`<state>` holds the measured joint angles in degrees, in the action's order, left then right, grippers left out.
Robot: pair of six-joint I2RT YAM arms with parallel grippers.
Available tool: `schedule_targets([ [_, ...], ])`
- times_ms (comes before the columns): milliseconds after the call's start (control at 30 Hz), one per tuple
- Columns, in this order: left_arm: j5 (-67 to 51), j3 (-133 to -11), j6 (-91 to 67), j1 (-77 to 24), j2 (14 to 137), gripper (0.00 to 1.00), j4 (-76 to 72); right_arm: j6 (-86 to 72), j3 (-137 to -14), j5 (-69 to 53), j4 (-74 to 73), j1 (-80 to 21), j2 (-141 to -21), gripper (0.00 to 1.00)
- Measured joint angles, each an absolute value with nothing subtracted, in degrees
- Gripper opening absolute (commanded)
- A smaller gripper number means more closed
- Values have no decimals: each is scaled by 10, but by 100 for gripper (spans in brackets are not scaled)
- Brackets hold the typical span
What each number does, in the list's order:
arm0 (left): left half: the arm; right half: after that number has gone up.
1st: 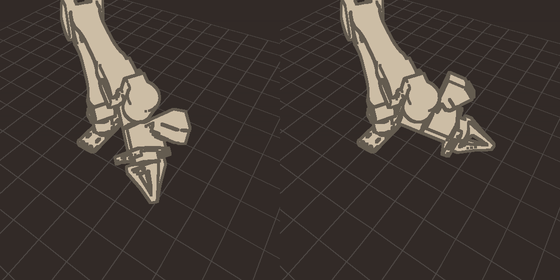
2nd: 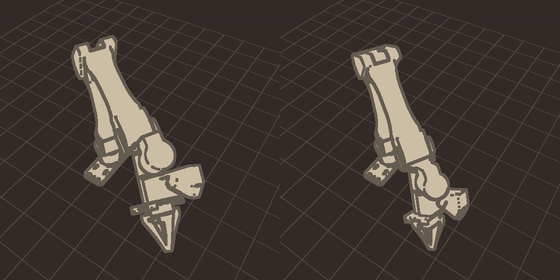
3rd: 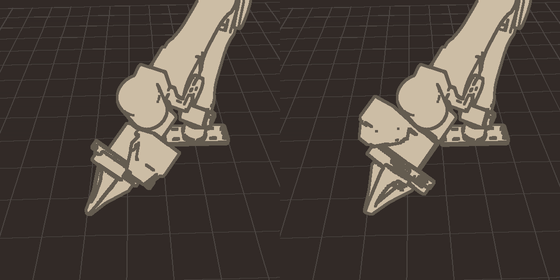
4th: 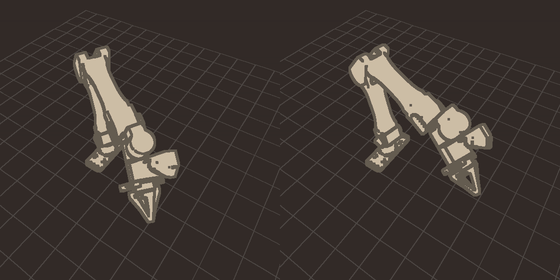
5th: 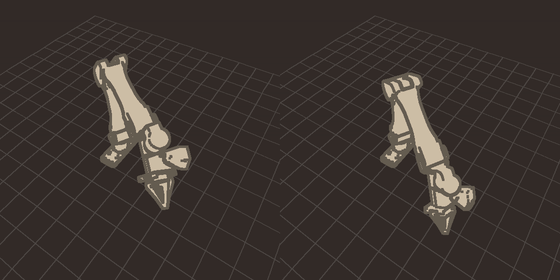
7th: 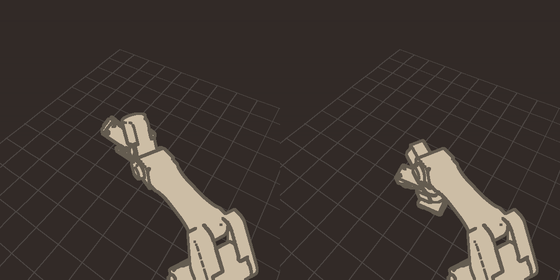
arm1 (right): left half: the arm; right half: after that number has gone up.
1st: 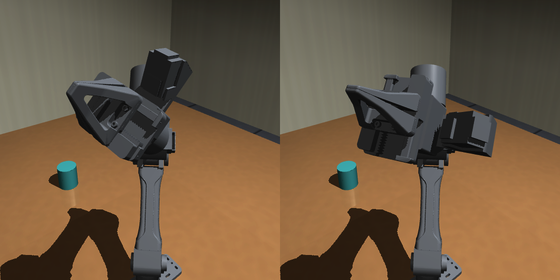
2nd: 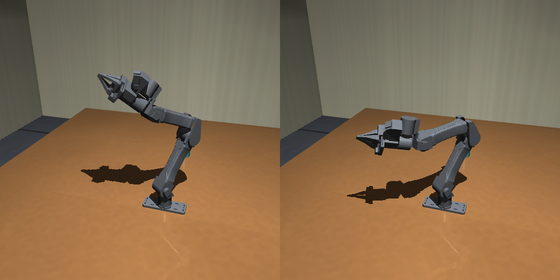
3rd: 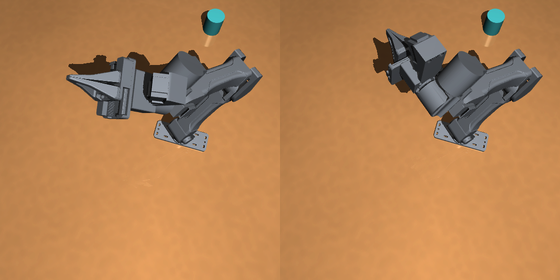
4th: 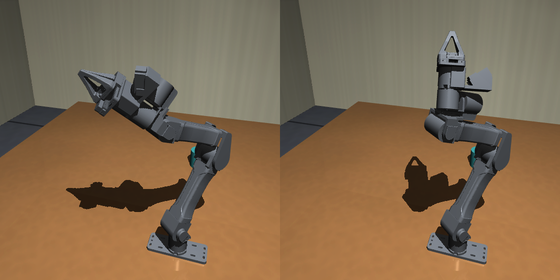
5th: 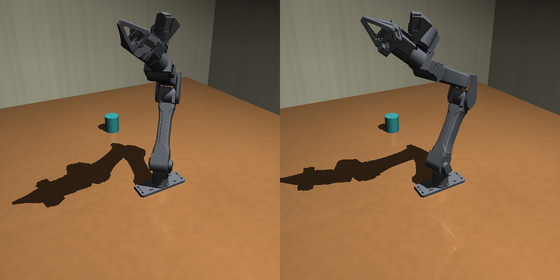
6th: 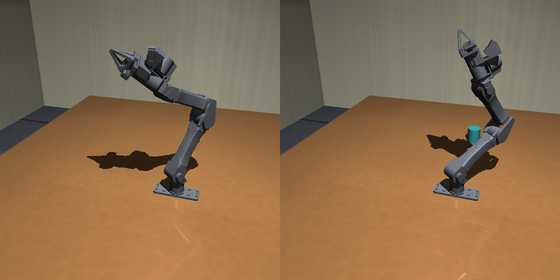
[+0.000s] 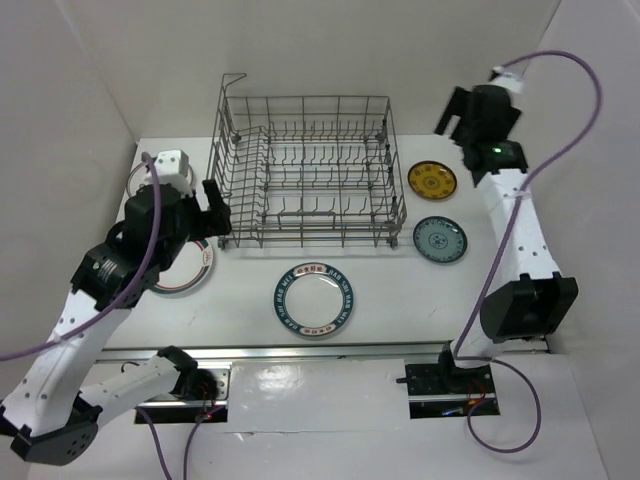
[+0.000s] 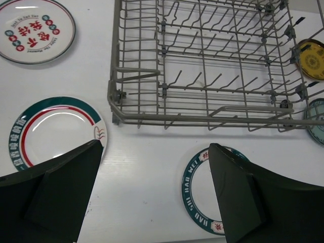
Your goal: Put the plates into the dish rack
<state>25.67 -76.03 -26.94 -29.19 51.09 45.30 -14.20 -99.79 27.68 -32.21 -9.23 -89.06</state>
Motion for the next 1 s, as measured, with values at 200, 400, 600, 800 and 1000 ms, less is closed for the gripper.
schedule_targets([
  [200, 200, -789, -270, -281, 590, 100, 410, -165, -878, 62, -226, 132, -884, 100],
  [400, 101, -808, -269, -222, 633, 100, 359, -174, -801, -67, -126, 137, -920, 100],
  [600, 28, -771, -257, -164, 612, 100, 328, -177, -757, -130, -61, 138, -962, 94],
  [800, -8, -749, -253, -164, 581, 100, 316, -174, -744, -125, -19, 140, -1009, 92],
  [1000, -23, -745, -253, -164, 565, 100, 310, -168, -735, -94, 14, 140, -1051, 88],
])
